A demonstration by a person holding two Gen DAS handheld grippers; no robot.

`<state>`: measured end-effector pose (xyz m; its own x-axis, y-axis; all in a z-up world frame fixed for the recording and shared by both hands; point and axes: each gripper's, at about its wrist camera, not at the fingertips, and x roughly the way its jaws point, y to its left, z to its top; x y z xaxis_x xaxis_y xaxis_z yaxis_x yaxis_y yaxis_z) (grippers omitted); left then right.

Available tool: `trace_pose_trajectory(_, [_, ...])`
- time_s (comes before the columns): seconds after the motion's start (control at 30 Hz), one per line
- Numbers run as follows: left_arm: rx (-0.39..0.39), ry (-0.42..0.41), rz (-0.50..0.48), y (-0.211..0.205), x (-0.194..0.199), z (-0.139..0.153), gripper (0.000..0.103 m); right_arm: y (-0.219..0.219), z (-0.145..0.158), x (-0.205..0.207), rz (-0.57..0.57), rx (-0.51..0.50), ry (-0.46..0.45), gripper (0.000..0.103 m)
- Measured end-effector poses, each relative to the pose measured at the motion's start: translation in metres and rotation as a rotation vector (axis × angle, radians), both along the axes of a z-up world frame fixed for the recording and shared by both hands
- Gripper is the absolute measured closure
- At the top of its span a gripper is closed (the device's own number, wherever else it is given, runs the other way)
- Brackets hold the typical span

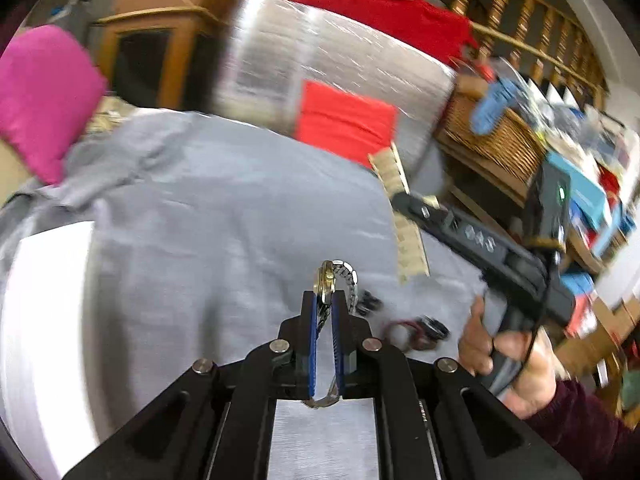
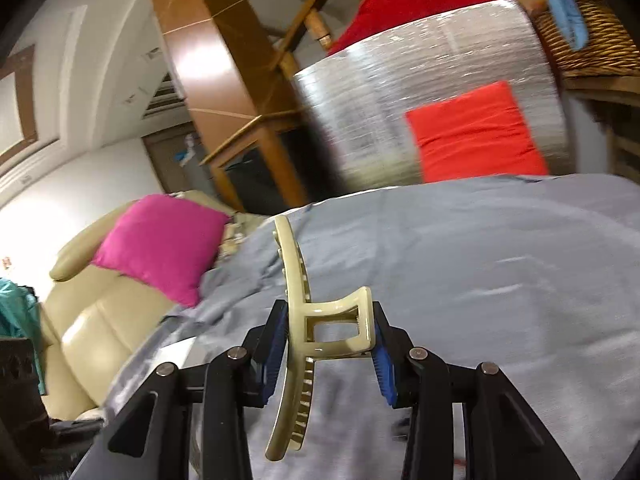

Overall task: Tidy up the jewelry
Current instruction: 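Carry the watch in the left tool and claw clip in the right tool to the white tray, then open the right tool over the tray while the left tool releases the watch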

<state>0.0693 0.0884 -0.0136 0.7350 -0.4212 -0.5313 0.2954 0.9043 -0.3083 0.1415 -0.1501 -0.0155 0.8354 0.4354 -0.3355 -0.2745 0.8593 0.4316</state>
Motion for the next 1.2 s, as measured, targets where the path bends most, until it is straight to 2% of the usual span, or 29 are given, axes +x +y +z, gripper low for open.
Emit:
trace_pose_trajectory(0.17, [-0.015,-0.061,0.183,0.059,-0.018,0.011,0.096,0.053,-0.003,0.007,0.086,-0.010,0.023,0.061])
trace_pose_trajectory(0.27, [-0.003,-0.072,0.333,0.098,-0.022,0.013,0.096,0.088,-0.005,0.019,0.158,0.024,0.068,0.061])
trace_pose_trajectory(0.33, [-0.001,-0.052,0.417,0.122,-0.020,0.010,0.096,0.121,-0.001,0.030,0.214,0.019,0.092,0.061])
trace_pose_trajectory(0.43, [0.049,-0.010,0.526,0.148,-0.017,-0.002,0.096,0.165,0.008,0.044,0.283,-0.010,0.108,0.061])
trace_pose_trajectory(0.57, [0.033,0.112,0.635,0.180,-0.004,-0.031,0.096,0.233,0.013,0.064,0.378,-0.039,0.162,0.061])
trace_pose_trajectory(0.63, [0.009,0.176,0.666,0.193,0.000,-0.048,0.096,0.264,0.009,0.070,0.420,-0.051,0.195,0.061])
trace_pose_trajectory(0.77, [-0.013,0.253,0.706,0.200,0.015,-0.068,0.096,0.319,-0.013,0.079,0.477,-0.126,0.276,0.061])
trace_pose_trajectory(0.9, [-0.076,0.332,0.726,0.208,0.025,-0.088,0.096,0.344,-0.035,0.086,0.507,-0.205,0.350,0.061])
trace_pose_trajectory(1.03, [-0.119,0.380,0.747,0.214,0.026,-0.098,0.096,0.355,-0.048,0.096,0.528,-0.231,0.402,0.061])
trace_pose_trajectory(1.2, [-0.119,0.406,0.753,0.214,0.030,-0.103,0.096,0.374,-0.063,0.108,0.503,-0.314,0.450,0.061])
